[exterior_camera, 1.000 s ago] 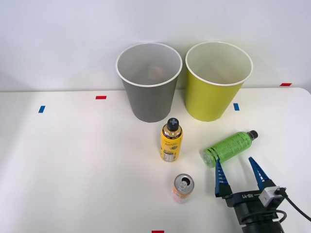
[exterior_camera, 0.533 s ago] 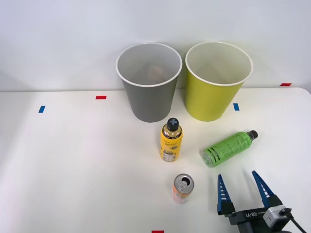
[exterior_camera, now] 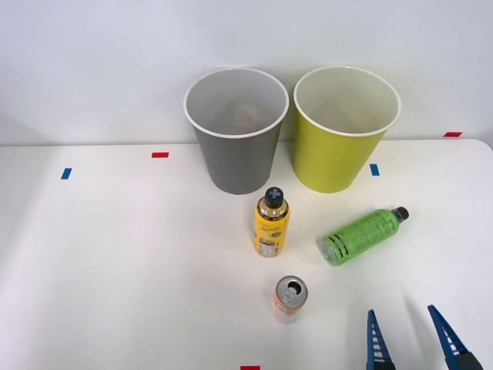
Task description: Put cans in the gray bin, plastic bottles in the light green bin
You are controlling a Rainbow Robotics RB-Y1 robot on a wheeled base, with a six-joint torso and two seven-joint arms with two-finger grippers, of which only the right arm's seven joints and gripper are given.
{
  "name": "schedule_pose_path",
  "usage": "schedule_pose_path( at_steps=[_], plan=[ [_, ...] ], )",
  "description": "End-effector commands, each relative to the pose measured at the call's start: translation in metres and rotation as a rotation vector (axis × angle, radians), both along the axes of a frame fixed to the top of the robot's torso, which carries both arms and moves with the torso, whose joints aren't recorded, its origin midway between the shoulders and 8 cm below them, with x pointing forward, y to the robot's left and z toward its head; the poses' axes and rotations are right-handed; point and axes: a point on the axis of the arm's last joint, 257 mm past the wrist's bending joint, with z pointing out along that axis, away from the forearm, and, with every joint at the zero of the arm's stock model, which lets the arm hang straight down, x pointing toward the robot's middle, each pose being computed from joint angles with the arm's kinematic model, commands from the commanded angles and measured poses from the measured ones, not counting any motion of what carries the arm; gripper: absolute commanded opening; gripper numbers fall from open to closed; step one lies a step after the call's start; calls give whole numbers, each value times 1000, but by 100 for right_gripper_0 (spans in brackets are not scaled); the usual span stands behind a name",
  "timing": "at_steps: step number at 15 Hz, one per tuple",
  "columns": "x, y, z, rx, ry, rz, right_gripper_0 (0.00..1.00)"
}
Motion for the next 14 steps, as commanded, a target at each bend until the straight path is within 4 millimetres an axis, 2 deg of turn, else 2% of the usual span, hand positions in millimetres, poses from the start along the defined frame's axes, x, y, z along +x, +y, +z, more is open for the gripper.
schedule_pose_path(
  at_steps=[1,9,14],
  plan=[
    [-22,-6,-9,-15,35,-25,100],
    [-28,10,-15,-14,53,-6,100],
    [-28,10,-15,-14,53,-6,100]
  ],
)
